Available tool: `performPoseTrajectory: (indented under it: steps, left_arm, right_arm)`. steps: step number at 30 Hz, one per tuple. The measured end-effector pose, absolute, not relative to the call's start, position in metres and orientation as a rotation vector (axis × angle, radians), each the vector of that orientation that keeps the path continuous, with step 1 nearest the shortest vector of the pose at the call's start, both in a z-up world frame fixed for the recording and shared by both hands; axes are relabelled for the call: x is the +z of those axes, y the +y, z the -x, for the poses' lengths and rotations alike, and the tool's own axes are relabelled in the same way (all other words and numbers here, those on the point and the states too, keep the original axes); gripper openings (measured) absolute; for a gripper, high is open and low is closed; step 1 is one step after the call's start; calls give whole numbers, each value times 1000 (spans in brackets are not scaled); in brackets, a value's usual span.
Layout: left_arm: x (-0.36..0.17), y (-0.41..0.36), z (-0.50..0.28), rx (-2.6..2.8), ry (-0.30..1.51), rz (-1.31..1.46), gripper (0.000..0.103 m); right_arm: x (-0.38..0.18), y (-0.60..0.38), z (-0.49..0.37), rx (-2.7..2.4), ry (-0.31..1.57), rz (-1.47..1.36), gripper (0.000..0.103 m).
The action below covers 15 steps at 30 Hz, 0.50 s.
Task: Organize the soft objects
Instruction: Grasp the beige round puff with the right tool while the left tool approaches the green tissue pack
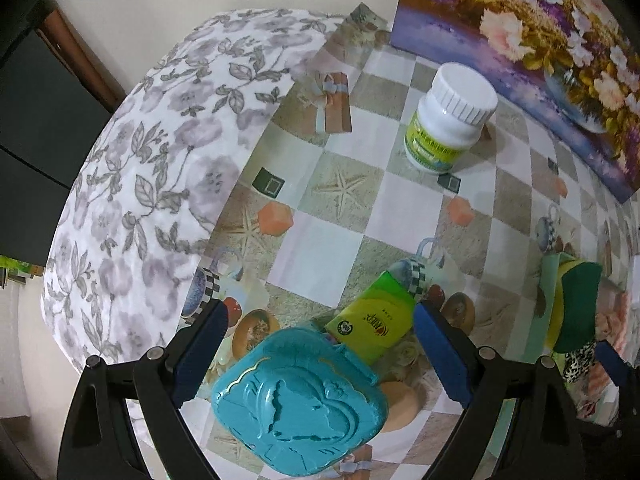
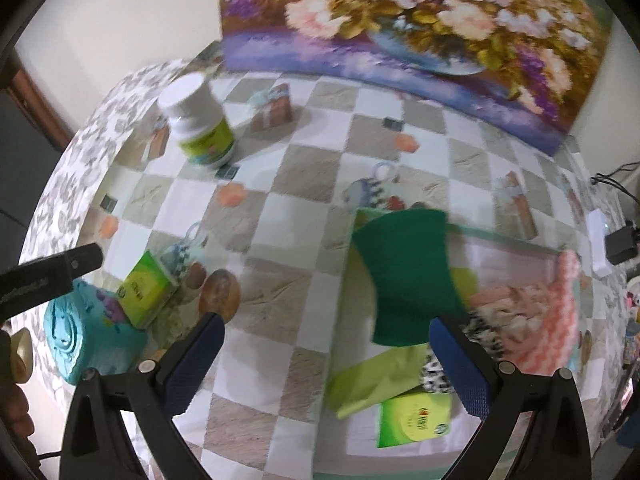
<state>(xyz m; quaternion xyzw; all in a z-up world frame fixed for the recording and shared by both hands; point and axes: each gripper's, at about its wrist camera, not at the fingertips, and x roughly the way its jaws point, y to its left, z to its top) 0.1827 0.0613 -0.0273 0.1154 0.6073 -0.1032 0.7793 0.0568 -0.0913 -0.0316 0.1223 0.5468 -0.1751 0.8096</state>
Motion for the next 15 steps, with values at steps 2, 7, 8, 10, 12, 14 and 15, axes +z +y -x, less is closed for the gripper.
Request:
performPoseTrajectory:
  steps: [2, 7, 8, 10, 12, 14, 15]
  left_arm:
    - [-30, 63, -183, -226, 1329, -245, 94]
    - [-36, 67, -184, -222, 1361, -257, 94]
    - [-37, 68, -184, -220, 1360, -265, 94]
    - [-37, 69, -184, -219, 1364, -274, 94]
    - [-38, 70, -185, -224, 1373, -270, 94]
    - [-38, 71, -186, -227, 1376, -266, 94]
    - [-37, 72, -186, -222, 1378, -269, 94]
  right_arm:
    - [-37, -83, -61, -350, 1183, -254, 103]
    - [-52, -60, -68, -281, 1225, -221, 103]
    - [-55, -55, -69, -265, 1234, -220, 103]
    - [-60, -47, -71, -233, 1248, -218, 103]
    - [-64, -39, -72, -214, 1259, -212, 103]
    - [-67, -34, -72, -198, 1266, -205, 103]
    - [-69, -30, -72, -186, 1270, -203, 103]
